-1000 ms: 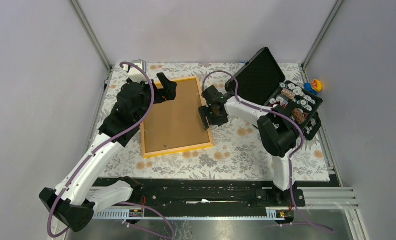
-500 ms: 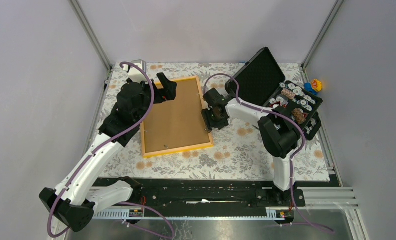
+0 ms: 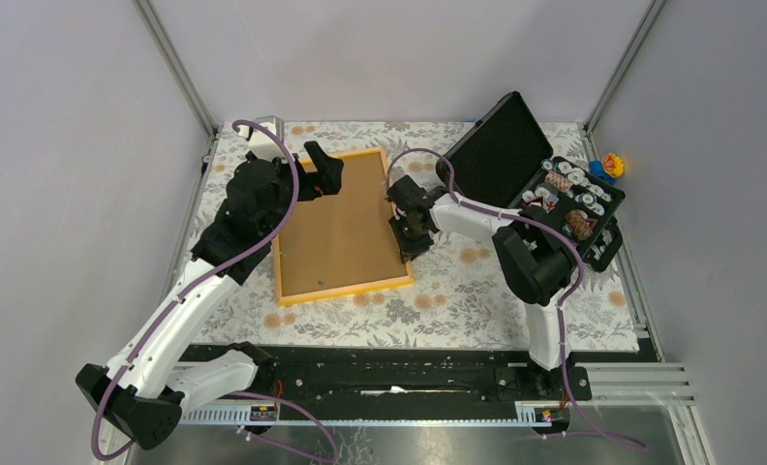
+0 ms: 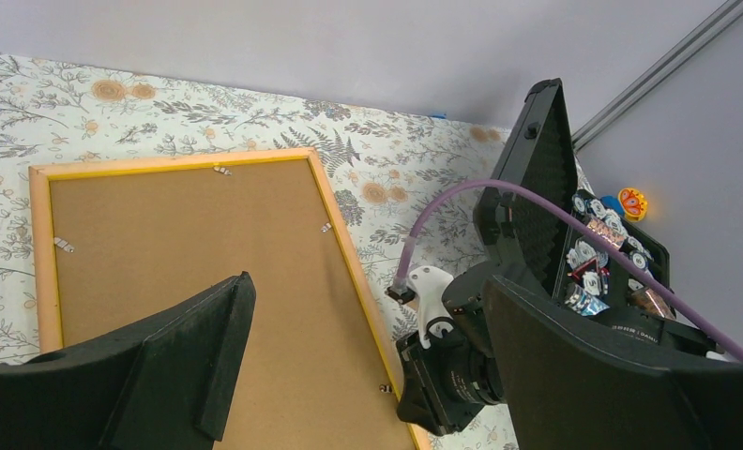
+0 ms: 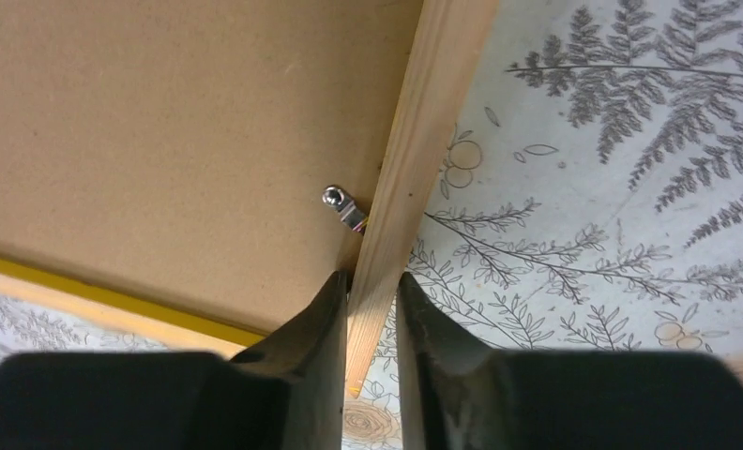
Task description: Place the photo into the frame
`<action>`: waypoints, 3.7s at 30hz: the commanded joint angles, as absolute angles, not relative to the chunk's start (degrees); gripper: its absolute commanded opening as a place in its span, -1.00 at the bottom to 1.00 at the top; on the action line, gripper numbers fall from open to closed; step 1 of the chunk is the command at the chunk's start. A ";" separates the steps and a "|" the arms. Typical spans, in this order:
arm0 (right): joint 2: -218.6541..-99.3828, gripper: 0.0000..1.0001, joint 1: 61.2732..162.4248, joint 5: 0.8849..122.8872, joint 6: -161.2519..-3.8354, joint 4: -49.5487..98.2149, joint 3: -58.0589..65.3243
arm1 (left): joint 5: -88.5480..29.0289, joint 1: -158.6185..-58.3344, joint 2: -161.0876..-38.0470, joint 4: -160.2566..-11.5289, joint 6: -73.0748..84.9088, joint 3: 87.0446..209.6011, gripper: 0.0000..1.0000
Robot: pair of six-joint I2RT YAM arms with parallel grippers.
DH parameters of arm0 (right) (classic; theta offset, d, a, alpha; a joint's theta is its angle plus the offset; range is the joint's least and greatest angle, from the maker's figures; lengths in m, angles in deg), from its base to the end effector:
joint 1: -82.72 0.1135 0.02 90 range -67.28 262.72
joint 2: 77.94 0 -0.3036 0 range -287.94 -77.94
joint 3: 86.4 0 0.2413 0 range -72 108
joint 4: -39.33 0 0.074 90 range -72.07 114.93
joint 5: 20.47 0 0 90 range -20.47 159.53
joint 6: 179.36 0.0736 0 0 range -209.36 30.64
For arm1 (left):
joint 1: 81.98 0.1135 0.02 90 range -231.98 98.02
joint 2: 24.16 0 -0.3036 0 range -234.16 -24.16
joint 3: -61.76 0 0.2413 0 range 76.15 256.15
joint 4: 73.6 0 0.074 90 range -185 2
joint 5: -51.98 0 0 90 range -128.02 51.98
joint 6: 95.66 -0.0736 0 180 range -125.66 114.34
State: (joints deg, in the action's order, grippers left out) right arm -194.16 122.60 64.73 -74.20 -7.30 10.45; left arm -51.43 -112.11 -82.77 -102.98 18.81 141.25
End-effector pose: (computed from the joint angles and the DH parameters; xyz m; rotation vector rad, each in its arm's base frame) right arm 0.3350 0.2879 0.1712 -0.6201 2.7141 0.3769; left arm 0.2086 -0.1013 0.4371 -0.0897 1.7389 -0.5037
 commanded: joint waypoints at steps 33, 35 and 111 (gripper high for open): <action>-193.41 0.69 122.79 72.07 -66.89 -14.29 25.92 | -54.00 -112.39 -80.05 -101.88 18.41 142.70 0.97; -191.71 0.71 123.03 66.89 -61.27 -11.83 21.92 | -53.86 -112.37 -79.98 -101.95 18.57 142.69 0.97; -192.50 0.27 123.01 66.75 -56.84 -11.47 11.52 | -52.52 -112.32 -80.40 -101.53 19.02 142.43 0.97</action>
